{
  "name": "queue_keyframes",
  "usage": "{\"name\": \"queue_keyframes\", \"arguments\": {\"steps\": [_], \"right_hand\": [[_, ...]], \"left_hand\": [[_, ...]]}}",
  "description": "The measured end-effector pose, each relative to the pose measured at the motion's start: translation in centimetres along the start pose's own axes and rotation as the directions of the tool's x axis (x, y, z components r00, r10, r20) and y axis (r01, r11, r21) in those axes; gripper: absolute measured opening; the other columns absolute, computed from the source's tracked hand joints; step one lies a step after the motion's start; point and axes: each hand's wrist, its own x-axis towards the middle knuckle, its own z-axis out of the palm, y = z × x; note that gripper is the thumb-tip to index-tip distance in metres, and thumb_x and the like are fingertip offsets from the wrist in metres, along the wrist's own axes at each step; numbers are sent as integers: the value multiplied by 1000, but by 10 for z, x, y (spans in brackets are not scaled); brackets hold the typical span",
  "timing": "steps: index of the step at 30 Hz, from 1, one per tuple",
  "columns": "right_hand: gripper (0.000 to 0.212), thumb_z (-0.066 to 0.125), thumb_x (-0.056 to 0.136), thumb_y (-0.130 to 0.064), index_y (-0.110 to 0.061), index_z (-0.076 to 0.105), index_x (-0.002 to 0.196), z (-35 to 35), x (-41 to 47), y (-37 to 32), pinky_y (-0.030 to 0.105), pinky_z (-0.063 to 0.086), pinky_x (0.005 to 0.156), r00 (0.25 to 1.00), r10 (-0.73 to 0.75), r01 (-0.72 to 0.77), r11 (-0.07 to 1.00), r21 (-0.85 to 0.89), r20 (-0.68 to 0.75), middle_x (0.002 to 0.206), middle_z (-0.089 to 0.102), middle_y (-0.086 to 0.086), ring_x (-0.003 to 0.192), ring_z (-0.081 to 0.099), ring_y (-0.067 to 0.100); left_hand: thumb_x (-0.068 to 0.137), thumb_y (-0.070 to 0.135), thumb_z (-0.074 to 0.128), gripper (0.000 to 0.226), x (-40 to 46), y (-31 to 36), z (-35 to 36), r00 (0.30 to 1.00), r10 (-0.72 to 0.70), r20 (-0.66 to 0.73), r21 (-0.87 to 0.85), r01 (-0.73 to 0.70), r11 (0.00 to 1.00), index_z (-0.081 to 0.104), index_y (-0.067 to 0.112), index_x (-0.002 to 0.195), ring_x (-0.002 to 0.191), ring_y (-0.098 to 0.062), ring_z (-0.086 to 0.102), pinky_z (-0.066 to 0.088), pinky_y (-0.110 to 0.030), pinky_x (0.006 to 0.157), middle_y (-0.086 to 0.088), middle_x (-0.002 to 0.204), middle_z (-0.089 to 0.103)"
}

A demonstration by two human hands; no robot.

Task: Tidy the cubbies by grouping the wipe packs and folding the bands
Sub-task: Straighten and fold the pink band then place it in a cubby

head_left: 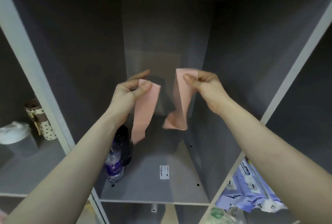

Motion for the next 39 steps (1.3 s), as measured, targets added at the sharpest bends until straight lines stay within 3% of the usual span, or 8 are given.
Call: {"name": "queue_keyframes", "arguments": {"steps": [9,16,21,26,29,35,37,39], "right_hand": [[28,63,80,5,-21,72,81,21,-19,20,18,53,63,997,-79,79,995,-66,3,64,72,-16,66,66,-2],[20,62,84,2,-12,73,92,8,-35,19,16,54,67,985,-139,141,990,6,-106,69,73,-14,74,69,2],[22,71,76,-8,-18,57,63,6,-40,19,16,41,55,949,-178,155,982,-108,-261,59,56,-9,56,48,2],[17,67,76,-3,-19,61,76,4,-32,13,18,47,72,955,-152,124,984,-125,-253,77,64,-2,75,58,5],[20,64,77,6,-12,63,70,5,-29,7,15,50,65,968,-115,119,993,6,-222,68,65,2,65,60,5],[17,70,77,-1,-16,65,72,-4,-31,4,16,51,67,973,-118,153,972,177,-197,65,69,-9,66,62,4],[19,69,77,1,-17,65,70,-4,-33,-1,14,50,62,986,-117,138,972,192,-116,64,69,-10,63,63,3],[19,69,77,1,-15,64,68,1,-33,-6,10,46,54,993,-98,108,976,187,-60,61,69,-10,58,61,0]], "left_hand": [[87,8,60,21,9,12,59,989,-27,146,-169,52,984,69,-2,103,88,-10,69,54,-18,75,3,91,75],[85,12,63,21,7,17,76,987,-51,149,-128,71,989,71,-3,97,86,-25,68,57,-31,77,-19,93,72],[85,14,63,20,5,22,79,983,-36,181,-180,69,981,73,-1,94,84,-24,70,57,-32,77,-15,90,74],[86,11,61,22,5,24,75,986,-7,169,-168,35,985,70,-5,98,86,-21,68,55,-23,76,-11,88,74],[85,13,63,21,7,25,73,998,-18,64,-183,30,983,71,-1,100,101,-14,66,53,-22,86,-5,105,72],[83,19,69,13,17,25,65,920,-242,-307,-314,143,939,69,16,70,60,-7,62,55,-28,65,5,60,67],[83,18,69,13,14,27,69,933,-219,-286,-261,144,955,70,13,72,71,-18,60,55,-42,76,-8,74,66],[86,8,64,11,7,33,75,960,-215,-177,-281,160,946,71,6,79,66,-19,66,58,-36,67,-8,69,71]]}}
